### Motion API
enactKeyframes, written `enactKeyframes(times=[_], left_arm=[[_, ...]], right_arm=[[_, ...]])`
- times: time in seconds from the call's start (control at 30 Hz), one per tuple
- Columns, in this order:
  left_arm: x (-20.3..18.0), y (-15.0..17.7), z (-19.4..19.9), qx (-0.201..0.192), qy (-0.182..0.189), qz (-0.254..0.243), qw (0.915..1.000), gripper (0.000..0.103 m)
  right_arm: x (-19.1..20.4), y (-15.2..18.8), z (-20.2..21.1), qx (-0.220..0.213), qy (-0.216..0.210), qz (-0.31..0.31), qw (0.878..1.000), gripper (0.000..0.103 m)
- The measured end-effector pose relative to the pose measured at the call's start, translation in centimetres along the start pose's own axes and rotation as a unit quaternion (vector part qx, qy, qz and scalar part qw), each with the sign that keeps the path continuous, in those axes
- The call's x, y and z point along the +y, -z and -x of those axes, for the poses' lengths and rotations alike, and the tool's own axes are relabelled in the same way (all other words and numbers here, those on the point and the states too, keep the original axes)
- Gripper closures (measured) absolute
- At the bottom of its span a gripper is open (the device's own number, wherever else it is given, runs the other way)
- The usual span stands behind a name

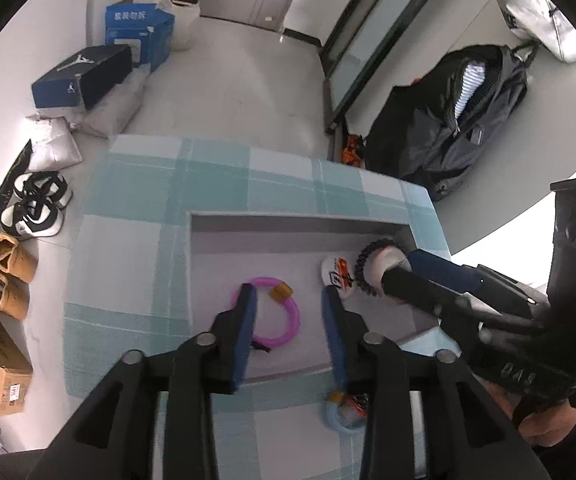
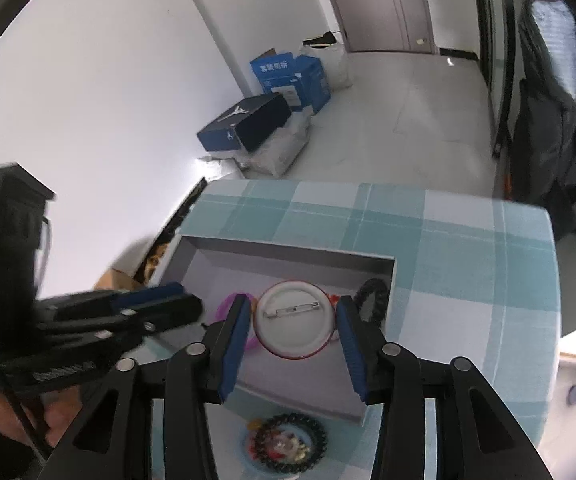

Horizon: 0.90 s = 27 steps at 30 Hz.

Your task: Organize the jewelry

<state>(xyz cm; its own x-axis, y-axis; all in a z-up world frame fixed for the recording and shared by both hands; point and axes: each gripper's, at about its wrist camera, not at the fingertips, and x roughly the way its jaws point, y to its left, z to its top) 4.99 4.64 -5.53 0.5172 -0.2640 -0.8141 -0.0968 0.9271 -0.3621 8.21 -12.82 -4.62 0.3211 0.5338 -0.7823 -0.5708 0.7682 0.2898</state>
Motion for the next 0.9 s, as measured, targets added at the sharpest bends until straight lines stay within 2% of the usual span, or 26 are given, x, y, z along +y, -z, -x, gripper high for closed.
enactKeyframes(times=[0.03, 0.07, 0.23, 0.4, 0.6, 0.67, 0.9], left_arm=[[0.2, 0.0, 0.1, 0.000, 0.000, 0.005, 1.0000, 0.045], [0.4, 0.0, 0.4, -0.009, 0.005, 0.014, 0.9999, 0.044], [0.0, 0.1, 0.9, -0.024, -0.004, -0.001, 0.9997, 0.044], [-0.5, 0.5, 0.7, -0.021, -0.020, -0.016, 0.9994, 0.044], [-1.1, 1.2, 0.9, -0.023, -0.032, -0.026, 0.9989, 0.044], [-1.3, 1.5, 1.0, -0.022, -0.029, -0.032, 0.9988, 0.043], [-1.7, 3.4, 1.7, -0.019, -0.038, -0.036, 0.9985, 0.043]], right_arm=[[0.0, 0.0, -0.1, 0.003, 0.004, 0.001, 1.000, 0.028], [-0.1, 0.0, 0.1, -0.003, 0.010, -0.004, 1.000, 0.028], [-0.9, 0.3, 2.2, -0.034, -0.004, -0.018, 0.999, 0.029], [-1.6, 0.7, 4.4, -0.058, 0.013, -0.030, 0.998, 0.027], [-2.5, 1.5, 5.4, -0.059, 0.019, -0.041, 0.997, 0.025], [-2.7, 2.0, 5.9, -0.061, 0.016, -0.043, 0.997, 0.019], [-3.0, 4.4, 6.6, -0.057, 0.014, -0.052, 0.997, 0.015]])
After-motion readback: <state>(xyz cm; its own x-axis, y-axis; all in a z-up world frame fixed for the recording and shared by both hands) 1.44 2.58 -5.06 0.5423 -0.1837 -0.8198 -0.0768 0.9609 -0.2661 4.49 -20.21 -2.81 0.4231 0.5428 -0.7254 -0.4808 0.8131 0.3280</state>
